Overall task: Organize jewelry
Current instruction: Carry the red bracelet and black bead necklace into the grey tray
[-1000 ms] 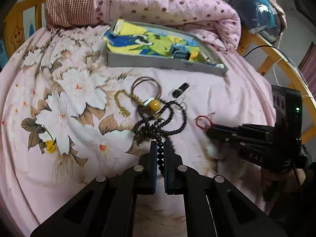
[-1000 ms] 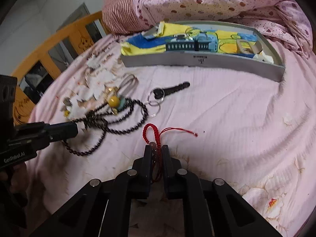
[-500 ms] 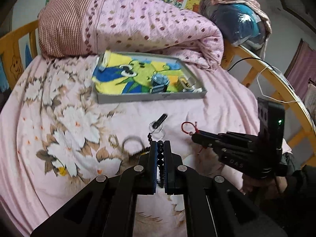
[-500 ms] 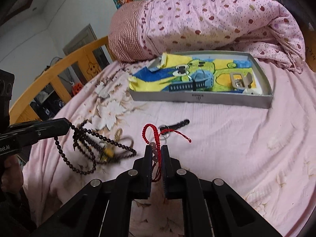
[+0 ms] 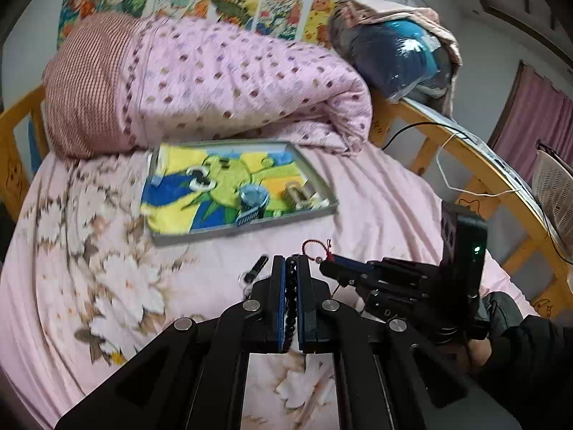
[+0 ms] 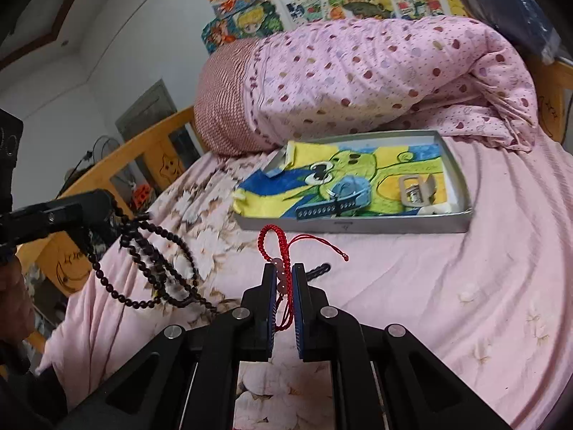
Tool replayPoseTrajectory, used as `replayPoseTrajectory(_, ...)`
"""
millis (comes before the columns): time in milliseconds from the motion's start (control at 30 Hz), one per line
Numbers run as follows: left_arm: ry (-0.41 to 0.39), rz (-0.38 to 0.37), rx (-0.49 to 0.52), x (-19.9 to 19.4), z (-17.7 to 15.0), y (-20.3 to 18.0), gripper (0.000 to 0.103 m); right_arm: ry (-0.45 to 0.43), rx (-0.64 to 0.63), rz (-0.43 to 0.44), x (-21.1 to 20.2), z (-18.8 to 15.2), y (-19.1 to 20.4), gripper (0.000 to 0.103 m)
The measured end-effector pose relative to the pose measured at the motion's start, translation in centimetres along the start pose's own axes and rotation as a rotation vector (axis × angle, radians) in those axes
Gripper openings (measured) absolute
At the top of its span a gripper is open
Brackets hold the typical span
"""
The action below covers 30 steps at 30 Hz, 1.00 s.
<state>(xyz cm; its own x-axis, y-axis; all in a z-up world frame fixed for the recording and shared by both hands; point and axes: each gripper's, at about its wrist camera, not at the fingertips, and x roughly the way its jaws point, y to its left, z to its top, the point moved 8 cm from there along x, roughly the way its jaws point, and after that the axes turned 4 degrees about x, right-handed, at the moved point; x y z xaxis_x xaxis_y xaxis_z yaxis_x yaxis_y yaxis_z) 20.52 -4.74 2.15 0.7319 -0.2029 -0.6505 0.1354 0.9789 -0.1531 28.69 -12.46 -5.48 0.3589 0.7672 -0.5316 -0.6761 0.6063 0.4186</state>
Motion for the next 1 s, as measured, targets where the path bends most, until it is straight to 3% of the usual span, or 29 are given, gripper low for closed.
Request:
replayPoseTrajectory(333, -0.042, 0.003, 0.056, 0.8, 3.3, -1.3, 0.003, -0.107, -0.006, -0.039, -1.3, 3.7, -2.3, 0.009)
replayPoseTrajectory(533, -0.088, 0.017, 0.025, 3.0, 6.0, 0.0, 0.003, -0.157, -0.027, -0.093, 0.2, 6.6, -5.6, 0.009)
replayPoseTrajectory(767, -0.162, 0.078, -0.006, 5.9, 10.0, 2.9, 0.003, -0.130, 0.020, -0.096, 3.8, 8.0, -8.8, 0.009)
replayPoseTrajectory(1000, -0.134, 0.148, -0.080, 10.8, 10.3, 7.2, 0.003, -0.065, 0.016, -0.069, 8.2, 7.5, -9.6, 0.009)
